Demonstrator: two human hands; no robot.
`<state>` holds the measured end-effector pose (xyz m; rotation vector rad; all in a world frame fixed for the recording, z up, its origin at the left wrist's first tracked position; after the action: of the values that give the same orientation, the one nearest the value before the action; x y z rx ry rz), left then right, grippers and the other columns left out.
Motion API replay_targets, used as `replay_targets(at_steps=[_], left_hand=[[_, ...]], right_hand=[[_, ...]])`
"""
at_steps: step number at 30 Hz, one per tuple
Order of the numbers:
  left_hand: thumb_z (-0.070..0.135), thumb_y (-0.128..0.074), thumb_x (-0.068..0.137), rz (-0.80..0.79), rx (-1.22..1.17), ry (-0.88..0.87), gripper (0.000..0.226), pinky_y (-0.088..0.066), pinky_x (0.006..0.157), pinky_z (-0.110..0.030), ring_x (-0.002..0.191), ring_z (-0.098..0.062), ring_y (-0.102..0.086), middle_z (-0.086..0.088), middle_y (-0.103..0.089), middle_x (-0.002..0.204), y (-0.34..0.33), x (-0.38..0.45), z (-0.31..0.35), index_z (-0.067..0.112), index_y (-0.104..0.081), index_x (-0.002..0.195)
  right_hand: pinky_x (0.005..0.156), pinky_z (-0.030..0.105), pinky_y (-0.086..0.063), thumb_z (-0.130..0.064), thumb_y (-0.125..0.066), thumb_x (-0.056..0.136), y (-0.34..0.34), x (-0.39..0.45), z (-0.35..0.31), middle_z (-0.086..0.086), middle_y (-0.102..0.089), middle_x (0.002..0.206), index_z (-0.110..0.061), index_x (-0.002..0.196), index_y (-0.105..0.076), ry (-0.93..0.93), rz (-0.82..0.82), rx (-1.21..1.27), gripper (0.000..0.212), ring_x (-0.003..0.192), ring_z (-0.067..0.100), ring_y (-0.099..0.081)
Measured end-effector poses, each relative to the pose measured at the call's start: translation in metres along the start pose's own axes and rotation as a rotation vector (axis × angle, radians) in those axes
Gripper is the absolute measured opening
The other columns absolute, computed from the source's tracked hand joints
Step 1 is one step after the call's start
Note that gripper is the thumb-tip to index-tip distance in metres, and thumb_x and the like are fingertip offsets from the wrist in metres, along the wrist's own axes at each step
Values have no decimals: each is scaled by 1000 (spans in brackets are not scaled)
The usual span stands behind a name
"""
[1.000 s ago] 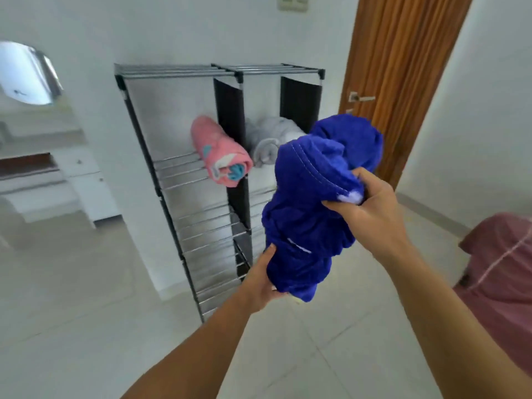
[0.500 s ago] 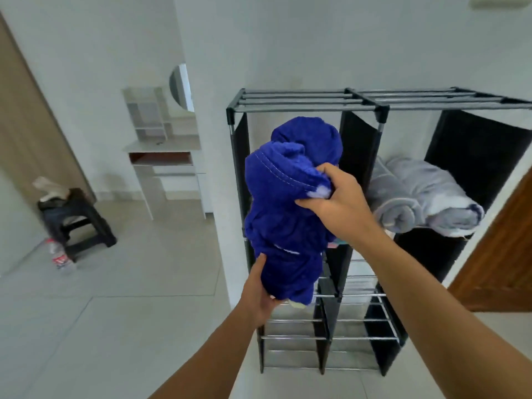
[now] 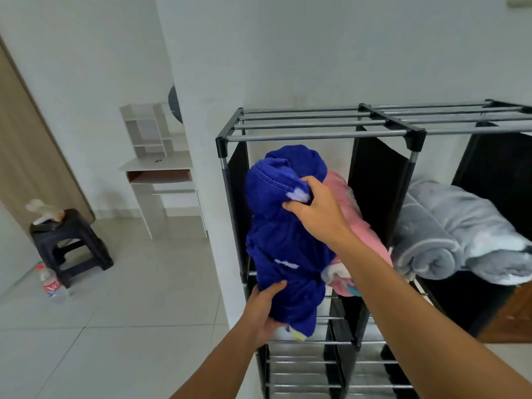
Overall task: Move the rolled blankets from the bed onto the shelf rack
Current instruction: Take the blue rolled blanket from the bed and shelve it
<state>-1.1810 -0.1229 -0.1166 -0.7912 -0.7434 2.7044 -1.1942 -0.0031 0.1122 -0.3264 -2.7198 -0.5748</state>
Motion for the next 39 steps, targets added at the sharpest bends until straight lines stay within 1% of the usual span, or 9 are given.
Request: replay_targets(at_steps=[6,11,15,21,24,27,32,36,39], left_hand=[[16,-70,84,36,84,58,48,-59,79,-51,109,-33,-64,-10,-66,121,-5,0,8,19,-54,129],[25,-71,84,188,186,-87,43,-60,71,-43,97,-24,-65,-4,-66,114,-14,-3,20,17,-53,122],[30,-74,81,229,187,-203,37,-59,80,-49,99,-23,-66,-2,-67,111,-17,-4,36,22,-55,112],[18,-79,77,158,257,-170,63,-59,72,-39,95,-18,-65,3,-63,110,-27,-4,43,17,-43,129],[23,-80,76,142,187,-115,68,-60,78,-45,99,-22,-67,0,-66,114,-17,-1,40,18,-44,133],[35,-81,73,121,230,-74,71,-61,75,-47,101,-24,-69,-2,-66,122,-12,-4,41,23,-45,133],[44,-79,72,111,344,-68,72,-61,76,-45,99,-21,-66,-1,-60,125,-10,-10,40,29,-40,131],[58,-72,62,273,986,-403,102,-46,104,-45,125,-26,-47,-7,-37,140,-12,-27,50,28,-23,145],[51,-63,77,268,1288,-744,82,-33,113,-44,137,-27,-32,-10,-25,150,-41,-57,58,22,-30,146]], right_hand=[[75,26,-51,-8,-69,77,-4,19,-10,-5,-64,86,-15,90,-58,-22,-35,85,19,82,16,-61],[85,41,-55,-14,-68,76,-10,36,-16,0,-70,94,-20,88,-60,12,22,113,16,90,22,-66],[87,38,-54,-17,-66,80,-5,57,-8,-12,-66,89,-31,88,-57,47,105,154,18,85,11,-63],[117,33,-24,-22,-59,90,-22,85,32,7,-32,152,-17,145,-30,40,-52,-192,62,140,21,-30],[118,42,-21,-16,-57,88,-40,75,76,19,-22,154,-10,148,-19,-75,-127,-411,71,142,34,-22],[110,42,-33,-19,-50,91,-58,52,125,25,-31,147,-7,144,-28,-229,-278,-636,59,132,41,-38],[108,42,-35,-19,-43,94,-61,46,130,23,-32,147,-8,145,-27,-275,-297,-697,55,130,41,-40],[103,36,-37,-18,-51,91,-43,31,113,21,-47,138,-5,139,-39,-249,-193,-589,51,126,36,-47],[88,19,-46,-12,-55,89,-12,-6,92,11,-66,113,-8,123,-57,-171,-44,-424,34,100,22,-64]])
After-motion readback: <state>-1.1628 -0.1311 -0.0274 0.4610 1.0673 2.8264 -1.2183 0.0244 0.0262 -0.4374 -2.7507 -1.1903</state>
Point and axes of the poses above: each hand's wrist, its own x-axis towards the middle knuckle, its own y-axis out of the back of the hand, z = x × y, the point moved 7 cm from there along x, towards the middle knuckle
